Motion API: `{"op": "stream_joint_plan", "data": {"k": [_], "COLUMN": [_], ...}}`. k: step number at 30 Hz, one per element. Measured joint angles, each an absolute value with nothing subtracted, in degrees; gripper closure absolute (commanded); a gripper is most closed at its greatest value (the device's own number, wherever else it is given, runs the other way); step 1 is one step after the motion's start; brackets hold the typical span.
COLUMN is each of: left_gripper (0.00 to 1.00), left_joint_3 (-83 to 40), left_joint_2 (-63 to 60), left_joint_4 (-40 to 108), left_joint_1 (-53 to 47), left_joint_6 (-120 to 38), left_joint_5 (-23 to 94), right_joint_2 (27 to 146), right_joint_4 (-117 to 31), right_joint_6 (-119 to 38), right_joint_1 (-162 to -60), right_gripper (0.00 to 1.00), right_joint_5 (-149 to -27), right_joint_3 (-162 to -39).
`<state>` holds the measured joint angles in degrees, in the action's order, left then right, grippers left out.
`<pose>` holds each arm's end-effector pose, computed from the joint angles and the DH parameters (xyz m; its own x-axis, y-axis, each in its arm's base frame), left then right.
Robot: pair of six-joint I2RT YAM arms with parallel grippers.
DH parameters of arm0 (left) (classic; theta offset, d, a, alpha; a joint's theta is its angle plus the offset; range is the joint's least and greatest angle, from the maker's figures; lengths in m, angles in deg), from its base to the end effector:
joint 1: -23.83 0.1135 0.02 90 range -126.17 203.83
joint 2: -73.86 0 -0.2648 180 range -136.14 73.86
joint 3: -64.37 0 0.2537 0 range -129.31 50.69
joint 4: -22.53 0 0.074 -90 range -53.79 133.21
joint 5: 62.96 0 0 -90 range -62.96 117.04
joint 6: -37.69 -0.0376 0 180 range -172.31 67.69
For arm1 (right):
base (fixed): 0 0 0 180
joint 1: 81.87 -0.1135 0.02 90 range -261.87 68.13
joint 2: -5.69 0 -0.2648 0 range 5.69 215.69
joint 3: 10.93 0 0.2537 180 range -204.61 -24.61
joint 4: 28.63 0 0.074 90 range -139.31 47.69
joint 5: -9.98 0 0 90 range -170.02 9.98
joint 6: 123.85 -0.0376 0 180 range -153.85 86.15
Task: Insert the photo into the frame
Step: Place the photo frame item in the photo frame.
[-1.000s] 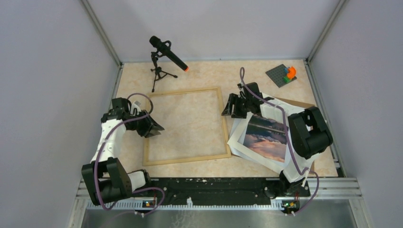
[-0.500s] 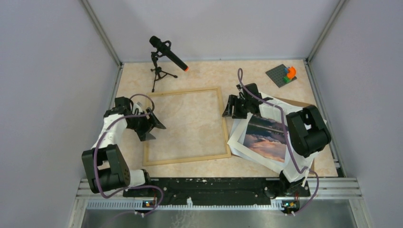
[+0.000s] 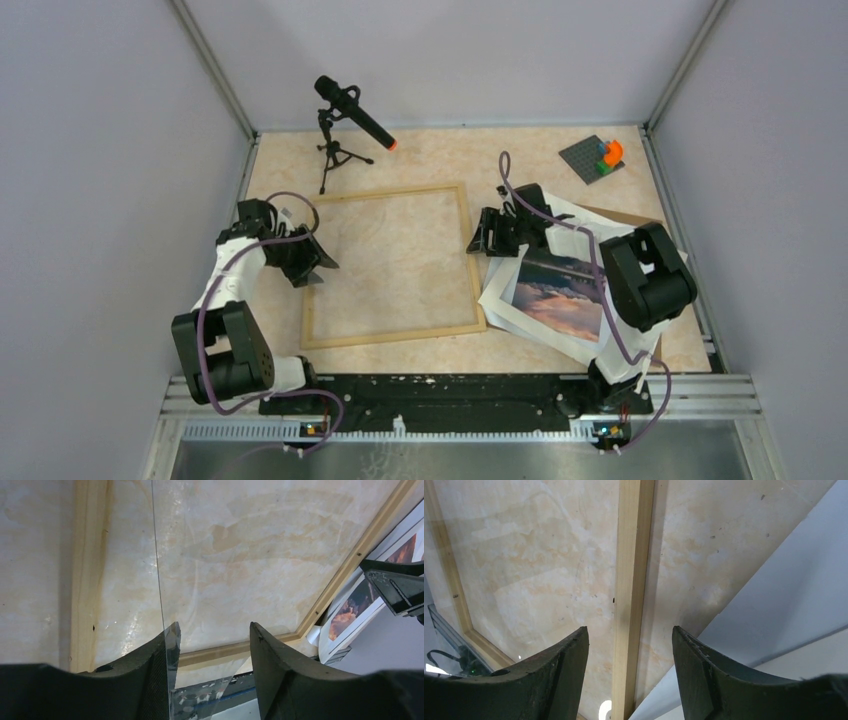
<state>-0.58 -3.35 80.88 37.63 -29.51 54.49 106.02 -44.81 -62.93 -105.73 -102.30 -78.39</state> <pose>0.2420 0.0416 0.2166 -0.8200 -0.5555 -0.1376 -0.4131 0.7409 -0.5295 0.3160 0.1554 0.1541 -0.8960 0.0955 -0.4336 -0.1900 0.8002 0.5688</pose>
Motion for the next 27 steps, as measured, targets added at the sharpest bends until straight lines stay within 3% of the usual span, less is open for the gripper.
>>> {"op": "stream_joint_plan", "data": {"k": [6,14,17,27], "left_gripper": [0.43,0.55,0.67,0.92], "left_joint_3": [-2.8,-3.0,-3.0,-2.8], "left_joint_2": [-8.9,-15.3,-15.8,-17.3], "left_joint_4": [78.9,73.8,72.4,70.5], "left_joint_1": [39.4,44.4,44.8,44.8], "left_joint_6": [-29.5,-29.3,-29.3,-30.1], "left_joint_5": [54.7,59.8,61.0,67.5], "right_joint_2": [105.6,104.1,104.0,103.3], "right_joint_4": [-43.2,-42.5,-42.3,-42.2], "right_joint_6": [-62.9,-62.7,-62.4,-61.7], "right_joint_1": [-105.7,-105.7,-105.7,-105.7], "right_gripper": [0.39,0.39,0.39,0.38], "right_joint_5": [-102.5,-102.3,-102.0,-98.9], "right_joint_3": [-77.3,-76.6,-76.4,-75.3]}}
